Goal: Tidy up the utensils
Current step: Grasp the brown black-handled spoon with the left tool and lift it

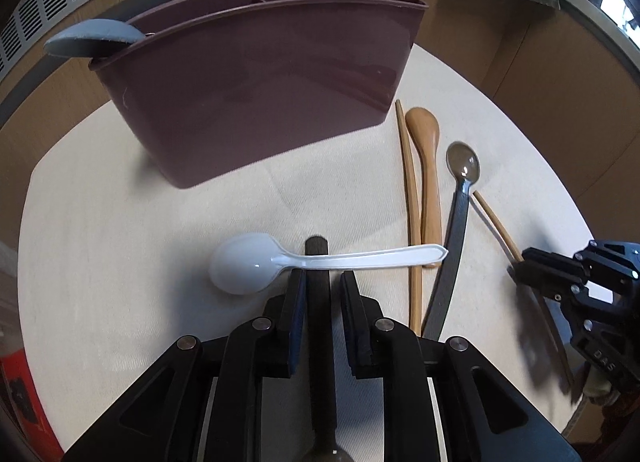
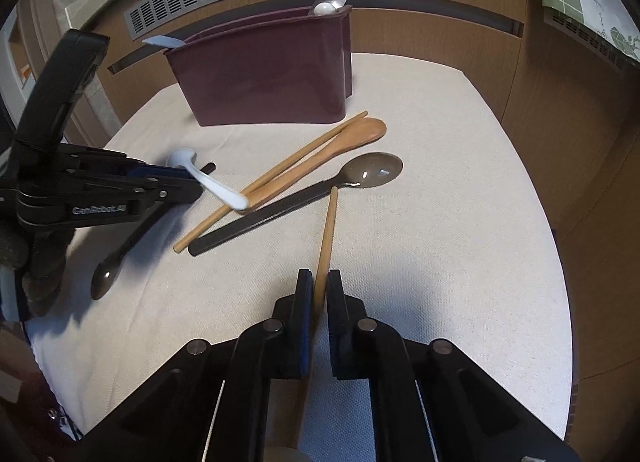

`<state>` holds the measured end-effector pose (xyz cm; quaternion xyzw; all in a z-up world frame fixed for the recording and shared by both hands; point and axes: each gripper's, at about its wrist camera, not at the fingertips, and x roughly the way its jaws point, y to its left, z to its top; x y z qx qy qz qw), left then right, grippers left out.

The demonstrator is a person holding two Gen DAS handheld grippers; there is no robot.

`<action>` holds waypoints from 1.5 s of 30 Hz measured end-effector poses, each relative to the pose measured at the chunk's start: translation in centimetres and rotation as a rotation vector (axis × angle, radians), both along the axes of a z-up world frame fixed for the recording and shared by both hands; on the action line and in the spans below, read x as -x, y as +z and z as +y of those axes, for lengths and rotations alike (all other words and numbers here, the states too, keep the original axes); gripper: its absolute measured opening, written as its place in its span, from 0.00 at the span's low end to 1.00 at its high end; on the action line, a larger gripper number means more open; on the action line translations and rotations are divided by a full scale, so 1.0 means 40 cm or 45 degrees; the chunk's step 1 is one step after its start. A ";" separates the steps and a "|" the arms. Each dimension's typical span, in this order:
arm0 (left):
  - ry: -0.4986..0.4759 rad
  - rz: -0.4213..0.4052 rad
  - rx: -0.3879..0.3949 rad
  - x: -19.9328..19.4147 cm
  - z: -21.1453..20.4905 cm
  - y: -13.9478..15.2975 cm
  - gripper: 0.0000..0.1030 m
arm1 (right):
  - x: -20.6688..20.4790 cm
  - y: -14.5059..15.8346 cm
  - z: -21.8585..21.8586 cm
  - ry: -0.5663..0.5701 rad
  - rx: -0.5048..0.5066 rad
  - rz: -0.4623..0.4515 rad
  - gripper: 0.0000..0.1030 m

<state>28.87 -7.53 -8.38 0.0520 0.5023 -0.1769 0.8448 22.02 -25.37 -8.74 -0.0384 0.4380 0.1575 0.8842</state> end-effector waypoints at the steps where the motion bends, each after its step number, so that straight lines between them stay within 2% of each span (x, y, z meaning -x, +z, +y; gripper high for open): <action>1: 0.012 -0.005 0.020 -0.004 0.003 0.000 0.15 | -0.001 0.005 -0.001 -0.006 -0.009 -0.008 0.06; 2: 0.022 -0.004 0.039 -0.007 0.007 0.000 0.12 | -0.002 0.013 -0.005 -0.013 -0.026 -0.019 0.06; 5: 0.045 -0.022 0.203 0.012 0.043 0.036 0.12 | -0.001 0.039 -0.013 -0.026 -0.063 -0.060 0.06; 8: 0.059 -0.164 0.269 0.063 0.073 0.114 0.12 | -0.003 0.054 -0.012 -0.022 -0.061 -0.086 0.06; 11: 0.064 -0.257 0.315 0.107 0.091 0.173 0.12 | -0.005 0.066 -0.011 -0.034 -0.059 -0.106 0.06; 16: 0.053 -0.405 0.347 0.153 0.091 0.256 0.12 | -0.001 0.109 -0.015 -0.044 -0.091 -0.164 0.05; 24: 0.038 -0.481 0.378 0.184 0.110 0.311 0.11 | 0.010 0.178 -0.004 -0.040 -0.094 -0.252 0.05; 27: 0.031 -0.515 0.377 0.200 0.105 0.325 0.05 | 0.010 0.195 -0.005 -0.047 -0.096 -0.274 0.05; 29: 0.029 -0.536 0.375 0.205 0.108 0.338 0.05 | 0.008 0.206 -0.002 -0.053 -0.098 -0.283 0.05; 35: 0.035 -0.548 0.369 0.205 0.105 0.347 0.05 | 0.008 0.233 0.012 -0.030 -0.084 -0.318 0.05; 40: 0.046 -0.501 0.364 0.193 0.112 0.325 0.05 | 0.010 0.231 0.017 -0.021 -0.080 -0.315 0.05; 43: 0.046 -0.426 0.339 0.182 0.119 0.292 0.08 | 0.012 0.227 0.011 -0.028 -0.078 -0.314 0.05; 45: 0.056 -0.315 0.330 0.165 0.122 0.247 0.11 | 0.012 0.226 0.007 -0.031 -0.076 -0.315 0.05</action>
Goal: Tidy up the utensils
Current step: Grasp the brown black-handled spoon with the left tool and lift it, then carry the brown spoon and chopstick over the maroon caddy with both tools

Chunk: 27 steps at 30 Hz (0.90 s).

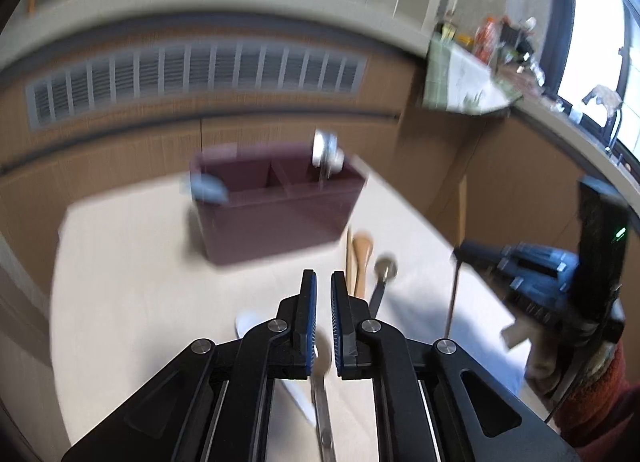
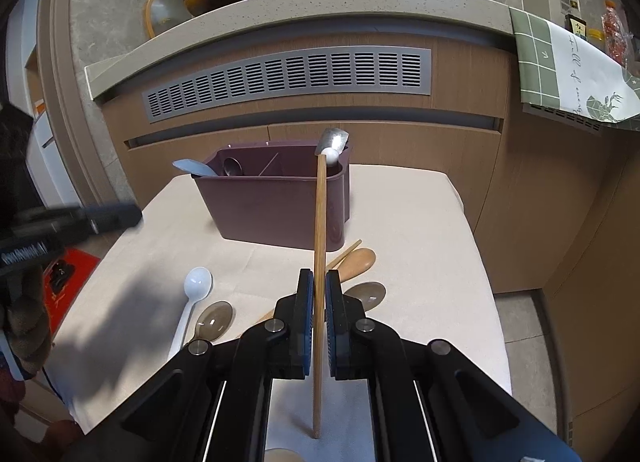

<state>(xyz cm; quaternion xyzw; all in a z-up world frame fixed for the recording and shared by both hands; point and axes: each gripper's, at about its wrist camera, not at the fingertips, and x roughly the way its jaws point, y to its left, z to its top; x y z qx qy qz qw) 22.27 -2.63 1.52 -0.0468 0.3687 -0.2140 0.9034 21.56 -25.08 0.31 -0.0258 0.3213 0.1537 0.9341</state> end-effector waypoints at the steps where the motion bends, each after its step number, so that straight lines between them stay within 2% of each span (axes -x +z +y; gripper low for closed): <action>1: 0.004 0.047 -0.003 -0.006 0.000 -0.023 0.18 | -0.001 0.000 -0.001 -0.002 -0.001 0.001 0.05; 4: 0.000 0.152 -0.041 -0.014 -0.023 -0.096 0.39 | -0.004 -0.002 -0.001 0.000 -0.007 0.003 0.05; 6: -0.024 0.196 -0.064 -0.013 -0.052 -0.142 0.43 | -0.005 -0.002 -0.003 -0.002 -0.012 0.003 0.05; 9: 0.022 0.184 -0.150 -0.012 -0.089 -0.187 0.43 | -0.002 0.005 -0.008 -0.013 -0.022 -0.010 0.05; 14: 0.081 0.146 -0.282 -0.023 -0.130 -0.222 0.43 | 0.014 0.029 -0.021 -0.030 -0.030 -0.054 0.05; 20: 0.082 0.159 -0.341 -0.028 -0.159 -0.246 0.43 | 0.021 0.050 -0.031 -0.053 -0.039 -0.098 0.05; 21: 0.095 0.141 -0.342 -0.027 -0.158 -0.245 0.40 | 0.021 0.051 -0.031 -0.054 -0.040 -0.099 0.05; 22: 0.106 0.139 -0.347 -0.028 -0.156 -0.245 0.33 | 0.020 0.051 -0.031 -0.056 -0.040 -0.099 0.05; 27: 0.136 0.109 -0.220 -0.016 -0.102 -0.220 0.32 | 0.023 0.057 -0.032 -0.060 -0.041 -0.113 0.05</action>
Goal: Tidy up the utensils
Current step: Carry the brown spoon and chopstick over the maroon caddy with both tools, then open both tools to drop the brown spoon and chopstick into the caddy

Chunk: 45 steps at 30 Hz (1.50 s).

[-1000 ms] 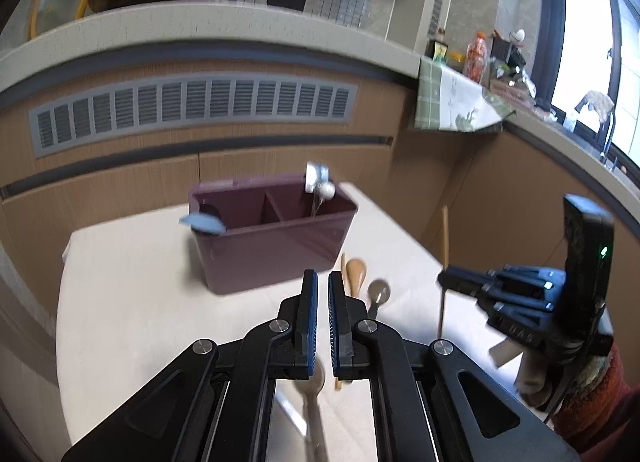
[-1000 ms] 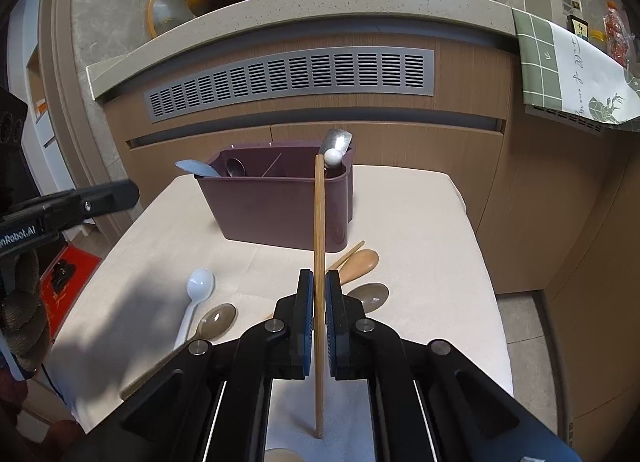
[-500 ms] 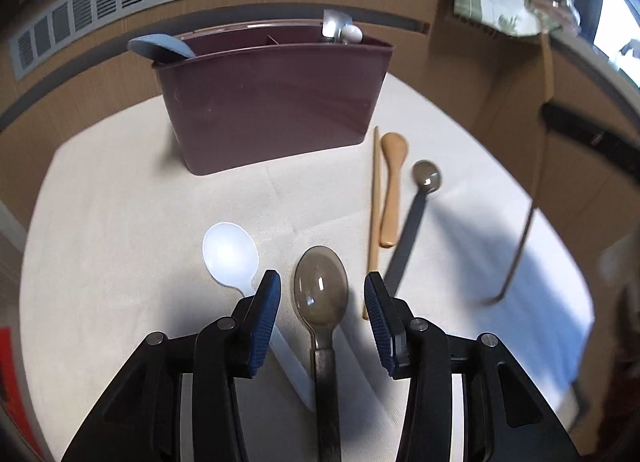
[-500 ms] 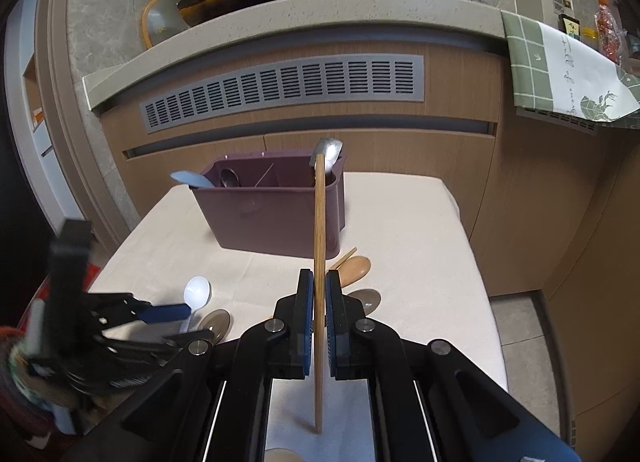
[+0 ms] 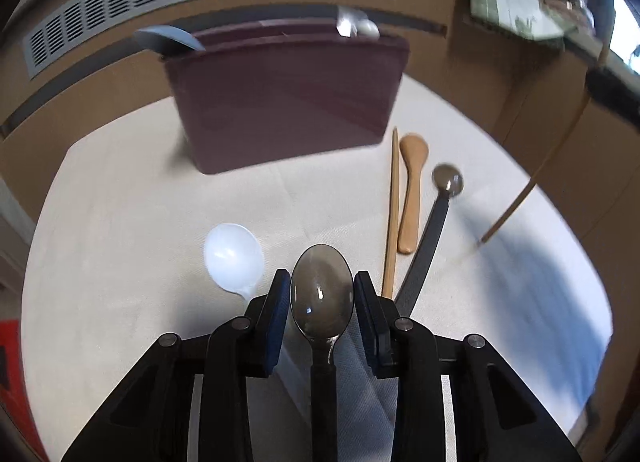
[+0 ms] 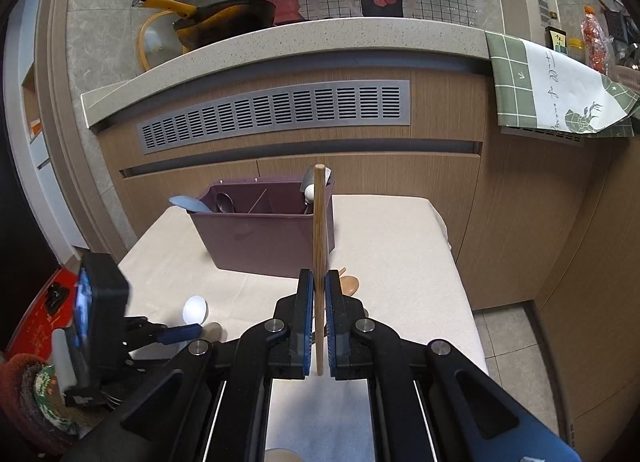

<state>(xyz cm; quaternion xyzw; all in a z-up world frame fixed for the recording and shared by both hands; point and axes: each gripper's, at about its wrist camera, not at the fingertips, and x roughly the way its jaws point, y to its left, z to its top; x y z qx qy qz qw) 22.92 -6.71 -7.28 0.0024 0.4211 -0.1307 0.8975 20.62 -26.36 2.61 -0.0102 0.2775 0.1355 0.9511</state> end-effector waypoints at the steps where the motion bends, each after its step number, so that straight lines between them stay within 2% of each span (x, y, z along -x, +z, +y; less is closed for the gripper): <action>1: 0.006 -0.015 0.030 0.004 0.013 0.012 0.32 | 0.000 0.003 0.000 -0.001 0.000 -0.004 0.05; 5: 0.047 -0.105 0.130 0.019 0.060 0.077 0.32 | -0.002 0.008 0.003 -0.008 0.003 -0.008 0.05; 12: 0.094 -0.370 0.214 0.036 0.106 0.193 0.32 | -0.021 0.016 0.007 -0.053 -0.008 -0.003 0.05; 15: 0.085 -0.395 0.252 0.006 0.122 0.247 0.32 | -0.043 0.040 0.019 -0.050 -0.026 -0.012 0.05; 17: 0.057 -0.443 0.318 -0.013 0.134 0.317 0.32 | -0.057 0.098 0.032 -0.022 -0.033 -0.086 0.05; 19: 0.035 -0.571 0.368 -0.043 0.139 0.423 0.32 | -0.066 0.169 0.043 0.003 -0.043 -0.184 0.05; 22: 0.034 -0.725 0.399 -0.084 0.147 0.541 0.32 | -0.096 0.294 0.065 0.047 -0.061 -0.316 0.05; 24: 0.079 -0.833 0.372 -0.115 0.151 0.593 0.32 | -0.122 0.360 0.087 0.075 -0.067 -0.383 0.05; 27: 0.114 -0.931 0.400 -0.169 0.158 0.618 0.32 | -0.178 0.398 0.115 0.096 -0.053 -0.411 0.05; 30: 0.141 -0.897 0.447 -0.246 0.169 0.591 0.32 | -0.235 0.377 0.127 0.099 -0.032 -0.362 0.05; 32: 0.163 -0.860 0.445 -0.282 0.185 0.558 0.32 | -0.281 0.341 0.130 0.104 -0.028 -0.289 0.05; 36: 0.174 -0.729 0.500 -0.353 0.192 0.455 0.34 | -0.370 0.235 0.143 0.119 -0.026 -0.095 0.05; 39: 0.131 -0.573 0.538 -0.401 0.187 0.382 0.46 | -0.433 0.133 0.151 0.158 -0.064 0.114 0.07; 41: 0.121 -0.521 0.549 -0.402 0.185 0.352 0.47 | -0.455 0.086 0.159 0.170 -0.034 0.225 0.13; 42: 0.122 -0.522 0.549 -0.392 0.185 0.348 0.47 | -0.456 0.068 0.162 0.171 -0.007 0.251 0.14; 45: 0.121 -0.563 0.549 -0.351 0.197 0.364 0.50 | -0.424 0.053 0.147 0.156 0.038 0.208 0.19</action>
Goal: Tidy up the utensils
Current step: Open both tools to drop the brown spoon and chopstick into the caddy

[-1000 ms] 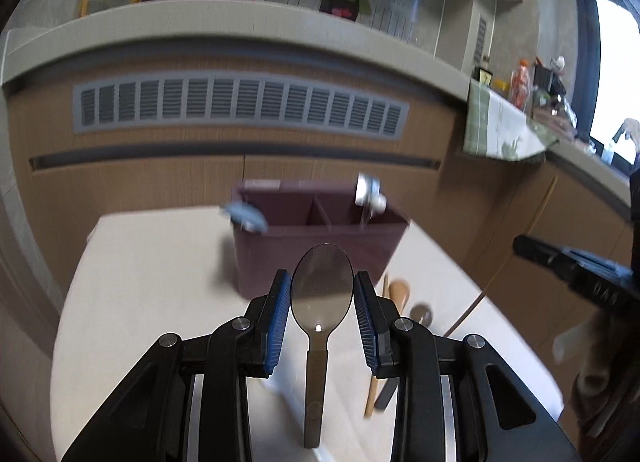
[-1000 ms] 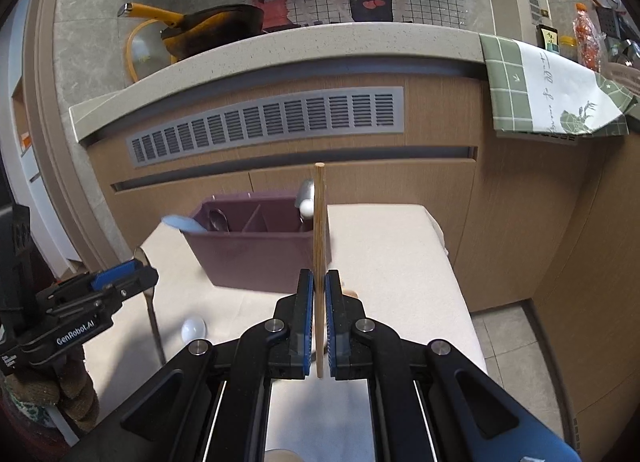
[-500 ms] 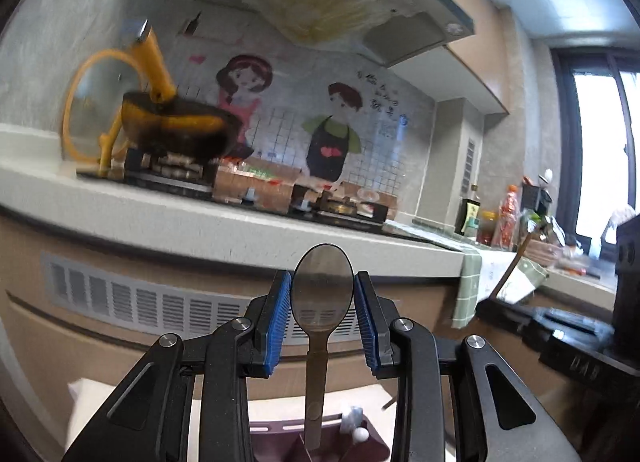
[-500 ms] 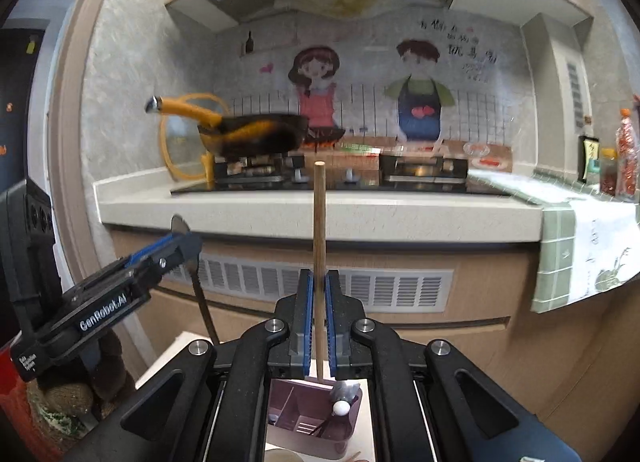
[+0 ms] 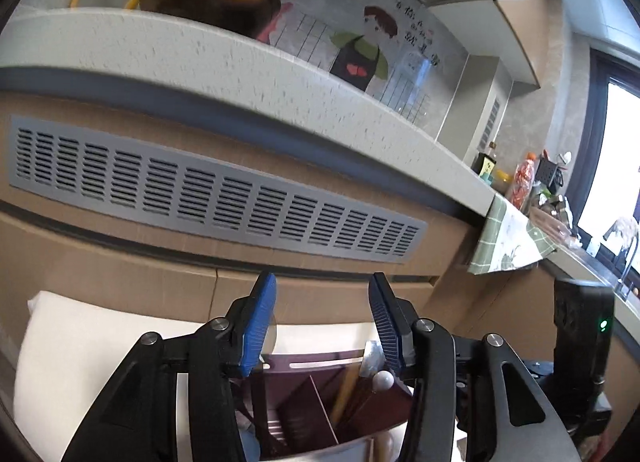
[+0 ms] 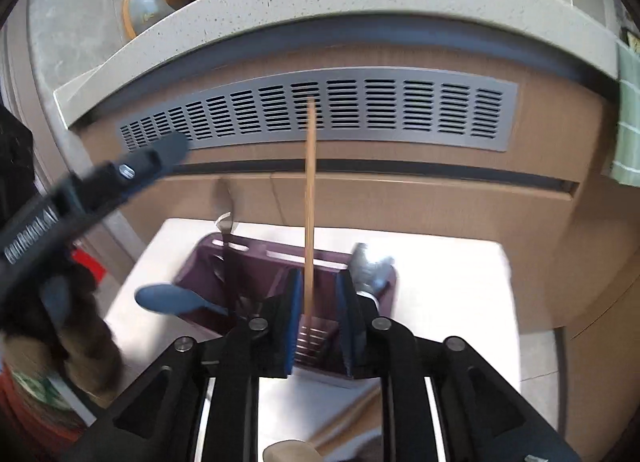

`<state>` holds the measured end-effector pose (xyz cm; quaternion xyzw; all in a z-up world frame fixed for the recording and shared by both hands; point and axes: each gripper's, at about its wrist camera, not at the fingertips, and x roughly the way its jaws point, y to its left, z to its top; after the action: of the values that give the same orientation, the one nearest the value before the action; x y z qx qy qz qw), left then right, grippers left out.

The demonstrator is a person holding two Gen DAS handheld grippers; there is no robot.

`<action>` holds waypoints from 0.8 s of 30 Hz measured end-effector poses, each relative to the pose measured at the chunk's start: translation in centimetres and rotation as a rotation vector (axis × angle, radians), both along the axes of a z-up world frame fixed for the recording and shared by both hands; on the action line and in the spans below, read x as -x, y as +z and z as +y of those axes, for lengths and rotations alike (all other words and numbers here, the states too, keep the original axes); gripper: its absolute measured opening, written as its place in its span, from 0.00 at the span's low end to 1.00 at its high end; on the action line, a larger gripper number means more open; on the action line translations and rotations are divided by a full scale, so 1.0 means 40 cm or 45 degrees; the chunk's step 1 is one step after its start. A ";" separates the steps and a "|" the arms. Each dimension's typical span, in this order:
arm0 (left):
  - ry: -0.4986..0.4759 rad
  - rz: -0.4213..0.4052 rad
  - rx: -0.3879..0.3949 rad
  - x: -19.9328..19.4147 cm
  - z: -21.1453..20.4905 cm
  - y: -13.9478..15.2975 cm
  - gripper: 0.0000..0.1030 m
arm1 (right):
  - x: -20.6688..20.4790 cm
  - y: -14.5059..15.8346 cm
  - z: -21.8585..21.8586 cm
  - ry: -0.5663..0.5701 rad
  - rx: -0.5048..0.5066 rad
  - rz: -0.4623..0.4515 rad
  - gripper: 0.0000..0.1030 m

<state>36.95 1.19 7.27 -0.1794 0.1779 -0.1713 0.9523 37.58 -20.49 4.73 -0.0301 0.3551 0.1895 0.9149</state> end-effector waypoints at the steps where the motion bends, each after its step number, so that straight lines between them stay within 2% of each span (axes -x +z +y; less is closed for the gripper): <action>1: 0.000 -0.011 0.001 0.016 0.005 0.003 0.53 | 0.018 0.000 -0.016 0.004 -0.014 -0.015 0.21; 3: -0.015 -0.020 0.002 0.049 0.017 0.003 0.57 | 0.038 -0.011 -0.048 -0.005 -0.039 -0.024 0.26; 5: -0.025 0.010 -0.013 0.069 0.020 -0.009 0.57 | 0.063 -0.043 -0.087 -0.036 -0.048 -0.011 0.34; 7: -0.039 0.064 -0.028 0.094 0.024 -0.031 0.57 | 0.073 -0.079 -0.113 -0.070 -0.039 0.031 0.35; 10: -0.031 0.124 -0.056 0.146 0.023 -0.061 0.57 | 0.080 -0.166 -0.152 -0.152 -0.023 0.155 0.34; 13: -0.012 0.154 -0.150 0.193 0.004 -0.083 0.57 | 0.072 -0.249 -0.181 -0.271 -0.006 0.262 0.35; 15: 0.004 0.176 -0.240 0.224 -0.011 -0.101 0.57 | 0.061 -0.292 -0.201 -0.331 -0.059 0.321 0.35; 18: 0.003 0.202 -0.291 0.274 -0.014 -0.132 0.57 | 0.042 -0.332 -0.207 -0.367 -0.153 0.412 0.36; 21: 0.018 0.261 -0.290 0.300 -0.004 -0.173 0.57 | 0.034 -0.334 -0.196 -0.405 -0.143 0.375 0.36; 24: 0.058 0.368 -0.262 0.297 0.013 -0.221 0.57 | 0.024 -0.335 -0.152 -0.408 -0.045 0.346 0.40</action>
<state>25.06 1.72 -1.56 -0.1079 0.3253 -0.1031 0.9338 36.62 -26.57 -8.68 0.0688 0.4720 0.0501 0.8775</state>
